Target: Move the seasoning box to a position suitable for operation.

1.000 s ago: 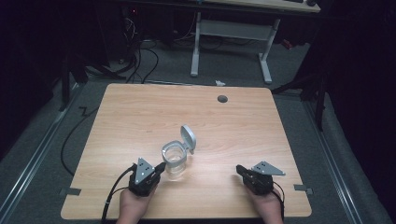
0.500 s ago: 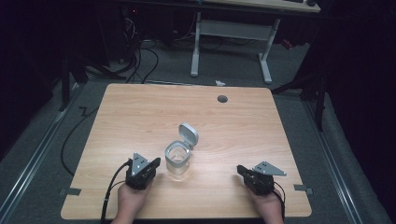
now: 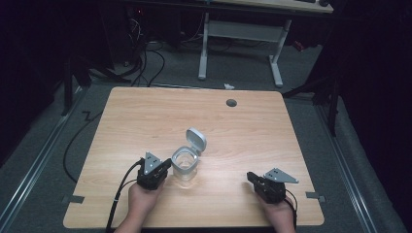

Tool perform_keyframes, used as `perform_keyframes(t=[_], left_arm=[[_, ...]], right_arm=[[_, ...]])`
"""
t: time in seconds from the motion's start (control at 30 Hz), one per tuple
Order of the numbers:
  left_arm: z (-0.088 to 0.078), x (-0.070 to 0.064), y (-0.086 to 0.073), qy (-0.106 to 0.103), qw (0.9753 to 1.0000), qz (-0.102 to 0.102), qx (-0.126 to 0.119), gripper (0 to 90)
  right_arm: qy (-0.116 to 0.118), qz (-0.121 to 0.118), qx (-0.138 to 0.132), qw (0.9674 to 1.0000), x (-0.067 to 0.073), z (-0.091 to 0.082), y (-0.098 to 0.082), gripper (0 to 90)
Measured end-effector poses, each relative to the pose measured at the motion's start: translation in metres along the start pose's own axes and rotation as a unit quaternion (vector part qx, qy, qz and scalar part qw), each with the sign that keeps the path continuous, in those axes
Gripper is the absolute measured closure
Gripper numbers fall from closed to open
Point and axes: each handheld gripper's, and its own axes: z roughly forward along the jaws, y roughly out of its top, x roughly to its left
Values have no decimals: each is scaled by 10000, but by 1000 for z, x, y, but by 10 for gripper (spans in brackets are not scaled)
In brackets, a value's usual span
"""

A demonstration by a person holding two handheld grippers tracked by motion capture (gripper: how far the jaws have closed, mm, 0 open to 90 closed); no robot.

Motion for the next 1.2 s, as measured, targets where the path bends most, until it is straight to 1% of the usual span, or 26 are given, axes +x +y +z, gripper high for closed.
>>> perform_keyframes(t=[0.1, 0.17, 0.2, 0.27, 0.3, 0.33, 0.47, 0.57, 0.73, 0.77, 0.8, 0.87, 0.9, 0.93, 1.03, 1.07, 1.1, 1.13, 1.17, 1.2], left_arm=[[-4, -4, -1, -49, 10000, 21, 2, 900], [-9, -10, -5, -140, 9999, 17, 25, 900], [-9, -10, -5, -140, 9999, 17, 25, 900], [-13, -14, -8, -216, 9997, 20, 56, 900], [-16, -18, -12, -293, 9995, 28, 94, 900], [-16, -18, -12, -293, 9995, 28, 94, 900], [-19, -25, -19, -415, 9990, 2, 169, 900], [-20, -29, -22, -515, 9984, 51, 241, 900], [-21, -29, -23, -581, 9981, 0, 205, 886], [-23, -27, -22, -578, 9981, 37, 204, 858], [-23, -27, -22, -578, 9981, 37, 204, 850], [-26, -26, -22, -602, 9980, -38, 191, 847], [-31, -26, -23, -634, 9978, -34, 164, 845], [-31, -26, -23, -634, 9978, -34, 164, 847], [-40, -27, -26, -688, 9974, -54, 186, 866], [-42, -28, -27, -724, 9971, -49, 229, 898], [-43, -29, -28, -746, 9969, -29, 261, 898], [-43, -30, -29, -786, 9965, -29, 296, 900], [-43, -31, -29, -816, 9961, -49, 344, 900], [-42, -33, -30, -856, 9956, -33, 376, 900]], right_arm=[[1, 12, -8, 10000, 0, 0, 0, 860], [-7, 3, -11, 10000, -1, 0, 0, 860], [-7, 3, -11, 10000, -1, 0, 0, 860], [-11, -6, 2, 10000, -1, 1, 0, 859], [-8, 3, 4, 10000, 0, 1, 0, 858], [-8, 3, 4, 10000, 0, 1, 0, 858], [1, -8, -10, 10000, 0, 2, 0, 855], [22, 11, -22, 10000, 1, 2, 0, 855], [6, -7, -43, 10000, 5, 3, 2, 854], [-29, -4, -63, 10000, 8, 5, 5, 858], [-29, -4, -63, 10000, 8, 5, 5, 858], [-76, 97, -73, 9999, 12, 8, 9, 880], [-158, 126, -62, 9998, 18, 12, 15, 900], [-158, 126, -62, 9998, 18, 12, 15, 900], [-156, 52, -125, 9998, 28, 17, 25, 900], [-177, -64, -201, 9996, 34, 22, 33, 900], [-177, -64, -201, 9996, 34, 22, 33, 900], [-160, -87, -210, 9996, 36, 25, 37, 900], [-115, -48, -231, 9997, 40, 33, 45, 900], [-115, -48, -231, 9997, 40, 33, 45, 900]])
